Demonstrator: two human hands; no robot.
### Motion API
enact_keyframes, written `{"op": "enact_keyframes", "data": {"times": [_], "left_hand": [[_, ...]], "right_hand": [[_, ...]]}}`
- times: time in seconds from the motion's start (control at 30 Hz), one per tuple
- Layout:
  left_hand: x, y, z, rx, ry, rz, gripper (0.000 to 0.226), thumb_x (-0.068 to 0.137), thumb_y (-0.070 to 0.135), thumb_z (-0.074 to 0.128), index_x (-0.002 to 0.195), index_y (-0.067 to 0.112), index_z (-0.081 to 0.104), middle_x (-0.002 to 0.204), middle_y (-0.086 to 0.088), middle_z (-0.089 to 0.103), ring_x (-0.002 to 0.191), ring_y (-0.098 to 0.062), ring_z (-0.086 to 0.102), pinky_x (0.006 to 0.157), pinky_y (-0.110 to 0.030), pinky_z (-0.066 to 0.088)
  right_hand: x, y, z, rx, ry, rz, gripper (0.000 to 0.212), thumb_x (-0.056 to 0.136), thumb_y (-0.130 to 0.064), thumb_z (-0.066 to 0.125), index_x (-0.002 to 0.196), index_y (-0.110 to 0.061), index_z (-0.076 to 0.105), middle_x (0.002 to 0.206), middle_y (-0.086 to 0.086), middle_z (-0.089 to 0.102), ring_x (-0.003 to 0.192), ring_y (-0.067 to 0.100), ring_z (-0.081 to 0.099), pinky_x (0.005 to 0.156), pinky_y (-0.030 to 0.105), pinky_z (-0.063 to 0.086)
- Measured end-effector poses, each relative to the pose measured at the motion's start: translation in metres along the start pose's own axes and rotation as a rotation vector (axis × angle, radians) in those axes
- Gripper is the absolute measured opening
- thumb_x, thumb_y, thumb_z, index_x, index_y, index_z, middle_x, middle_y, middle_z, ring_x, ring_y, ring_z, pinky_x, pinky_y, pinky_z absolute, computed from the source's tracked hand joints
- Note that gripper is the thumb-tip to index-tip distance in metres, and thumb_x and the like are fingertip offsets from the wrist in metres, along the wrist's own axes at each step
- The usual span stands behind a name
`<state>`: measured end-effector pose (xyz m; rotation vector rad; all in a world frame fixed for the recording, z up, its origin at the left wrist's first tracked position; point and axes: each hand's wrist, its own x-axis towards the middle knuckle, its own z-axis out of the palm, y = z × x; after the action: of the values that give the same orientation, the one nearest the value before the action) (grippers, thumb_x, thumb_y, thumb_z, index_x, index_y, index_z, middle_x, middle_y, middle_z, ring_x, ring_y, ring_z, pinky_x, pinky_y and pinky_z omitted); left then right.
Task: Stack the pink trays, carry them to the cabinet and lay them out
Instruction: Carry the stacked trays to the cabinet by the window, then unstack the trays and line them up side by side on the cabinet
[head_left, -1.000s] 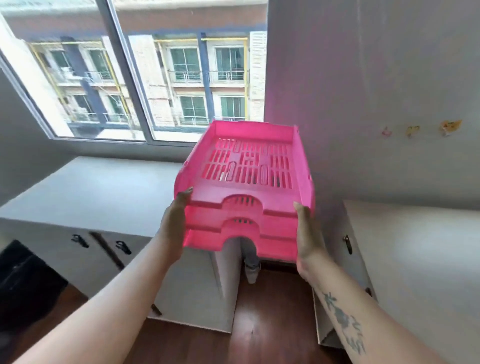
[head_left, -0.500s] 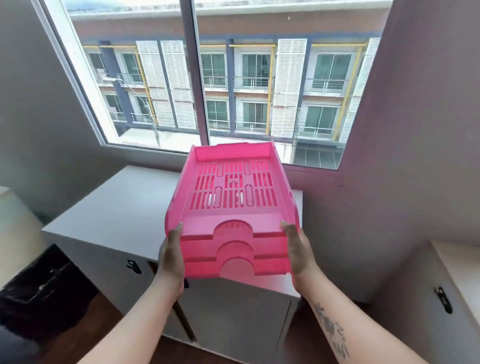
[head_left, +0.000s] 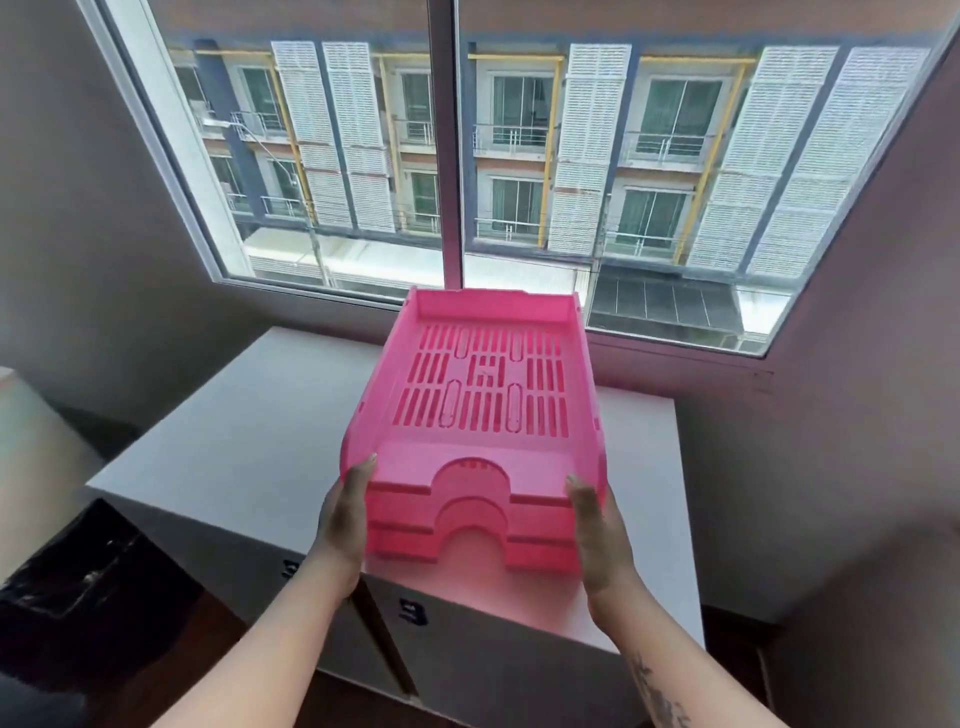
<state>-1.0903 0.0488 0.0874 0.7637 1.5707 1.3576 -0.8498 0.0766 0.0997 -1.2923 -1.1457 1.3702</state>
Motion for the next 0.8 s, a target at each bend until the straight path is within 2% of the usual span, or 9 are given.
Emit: {"op": "enact_keyframes", "data": {"times": [0.07,0.13,0.2,0.27,0.3,0.37,0.47,0.67,0.8], "left_hand": [[0.001,0.009,-0.006,0.059,0.027,0.047,0.054,0.084,0.058,0.047,0.125,0.026,0.062,0.105,-0.005,0.075,0.099,-0.025,0.070,0.071,-0.035,0.055],[0.000,0.021,-0.011,0.121,0.069,0.138,0.056,0.083,0.057,0.050,0.132,0.029,0.056,0.112,0.003,0.070,0.101,-0.017,0.067,0.071,-0.028,0.052],[0.003,0.037,-0.012,0.193,0.092,0.172,0.059,0.085,0.059,0.051,0.135,0.028,0.052,0.118,0.006,0.065,0.104,-0.015,0.065,0.075,-0.029,0.053],[0.007,0.054,-0.008,0.285,0.096,0.173,0.037,0.093,0.049,0.049,0.118,0.025,0.062,0.105,0.002,0.069,0.092,-0.018,0.067,0.068,-0.031,0.056],[0.009,0.060,-0.005,0.347,0.112,0.181,0.026,0.097,0.039,0.047,0.104,0.022,0.065,0.093,0.000,0.069,0.082,-0.019,0.067,0.061,-0.029,0.054],[0.012,0.070,0.001,0.459,0.165,0.230,0.030,0.099,0.026,0.042,0.089,0.009,0.065,0.075,-0.002,0.064,0.066,-0.019,0.059,0.049,-0.023,0.044],[0.013,0.076,-0.001,0.463,0.206,0.311,0.035,0.101,0.025,0.040,0.090,0.006,0.067,0.071,-0.008,0.064,0.060,-0.017,0.055,0.047,-0.023,0.042],[0.031,0.090,-0.075,0.391,0.257,0.337,0.028,0.096,0.034,0.047,0.086,0.021,0.070,0.077,-0.007,0.063,0.068,-0.021,0.057,0.060,-0.035,0.045],[0.062,0.093,-0.156,0.338,0.305,0.338,0.027,0.097,0.030,0.052,0.082,0.040,0.073,0.083,-0.002,0.070,0.074,-0.018,0.063,0.067,-0.034,0.050]], "right_hand": [[0.003,-0.005,-0.004,-0.069,-0.034,-0.038,0.066,0.073,-0.078,0.052,0.133,-0.051,0.048,0.134,-0.012,0.060,0.122,0.011,0.056,0.096,0.040,0.049],[0.012,-0.017,-0.012,-0.111,0.000,-0.049,0.086,0.073,-0.077,0.060,0.147,-0.040,0.038,0.150,-0.004,0.048,0.135,0.019,0.048,0.108,0.055,0.042],[0.028,-0.037,-0.016,-0.160,0.043,-0.039,0.092,0.079,-0.068,0.062,0.154,-0.027,0.028,0.156,0.003,0.039,0.140,0.023,0.043,0.112,0.056,0.038],[0.046,-0.060,-0.015,-0.198,0.051,-0.015,0.072,0.090,-0.047,0.060,0.151,-0.018,0.033,0.150,0.010,0.047,0.132,0.030,0.051,0.106,0.057,0.045],[0.053,-0.068,-0.013,-0.218,0.039,-0.017,0.054,0.094,-0.036,0.057,0.142,-0.015,0.046,0.138,0.013,0.059,0.120,0.033,0.061,0.098,0.058,0.051],[0.057,-0.077,-0.008,-0.264,0.035,-0.040,0.025,0.095,-0.016,0.048,0.111,-0.017,0.066,0.104,0.010,0.074,0.095,0.032,0.072,0.085,0.058,0.058],[0.054,-0.078,-0.003,-0.315,0.070,-0.090,0.030,0.094,-0.011,0.043,0.097,-0.026,0.069,0.089,0.000,0.076,0.085,0.027,0.074,0.078,0.053,0.061],[0.041,-0.079,0.066,-0.296,0.074,-0.174,0.028,0.094,-0.008,0.044,0.110,-0.020,0.063,0.096,0.000,0.074,0.079,0.018,0.071,0.068,0.042,0.063],[0.042,-0.067,0.157,-0.210,0.041,-0.182,0.035,0.092,-0.008,0.046,0.124,-0.017,0.058,0.089,0.002,0.071,0.069,0.020,0.068,0.057,0.046,0.061]]}}
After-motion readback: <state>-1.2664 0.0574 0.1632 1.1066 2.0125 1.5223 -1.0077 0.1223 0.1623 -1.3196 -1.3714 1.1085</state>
